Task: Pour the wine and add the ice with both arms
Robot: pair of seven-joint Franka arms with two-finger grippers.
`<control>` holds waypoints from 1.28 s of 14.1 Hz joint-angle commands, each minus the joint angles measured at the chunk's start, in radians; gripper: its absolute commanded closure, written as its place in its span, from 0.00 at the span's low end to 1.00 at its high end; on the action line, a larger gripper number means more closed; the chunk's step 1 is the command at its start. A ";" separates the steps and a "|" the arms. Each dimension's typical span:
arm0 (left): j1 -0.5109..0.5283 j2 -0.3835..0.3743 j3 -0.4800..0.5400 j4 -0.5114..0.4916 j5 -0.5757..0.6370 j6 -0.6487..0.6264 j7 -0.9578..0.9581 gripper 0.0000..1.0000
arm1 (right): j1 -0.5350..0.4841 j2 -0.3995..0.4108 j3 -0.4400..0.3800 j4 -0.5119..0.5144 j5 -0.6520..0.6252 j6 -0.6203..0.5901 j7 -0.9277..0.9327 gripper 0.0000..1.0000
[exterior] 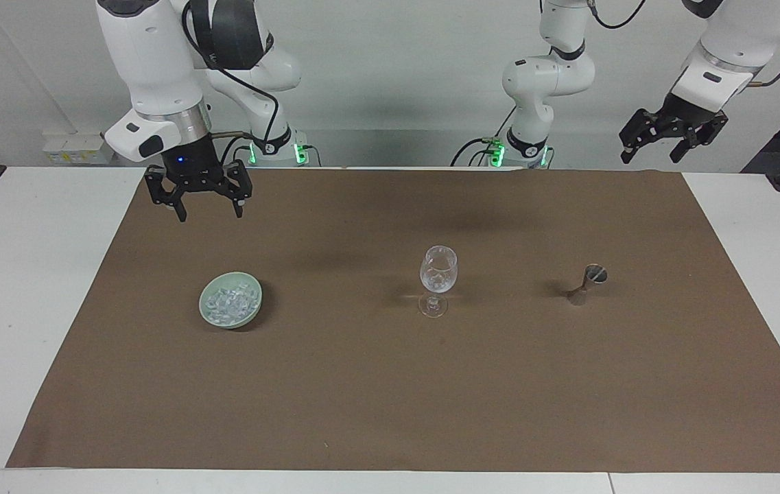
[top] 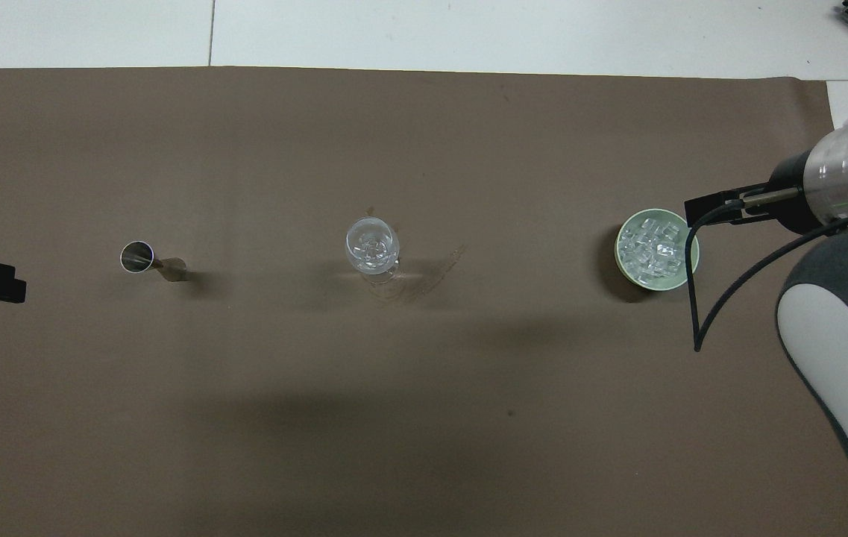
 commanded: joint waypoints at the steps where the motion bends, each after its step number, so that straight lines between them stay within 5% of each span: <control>1: -0.002 -0.016 0.004 -0.006 0.015 -0.010 0.004 0.00 | -0.025 -0.065 0.003 -0.042 0.023 -0.018 -0.038 0.00; 18: -0.002 -0.016 0.004 -0.006 0.015 -0.010 0.004 0.00 | -0.027 -0.059 -0.034 -0.013 0.026 -0.165 -0.026 0.00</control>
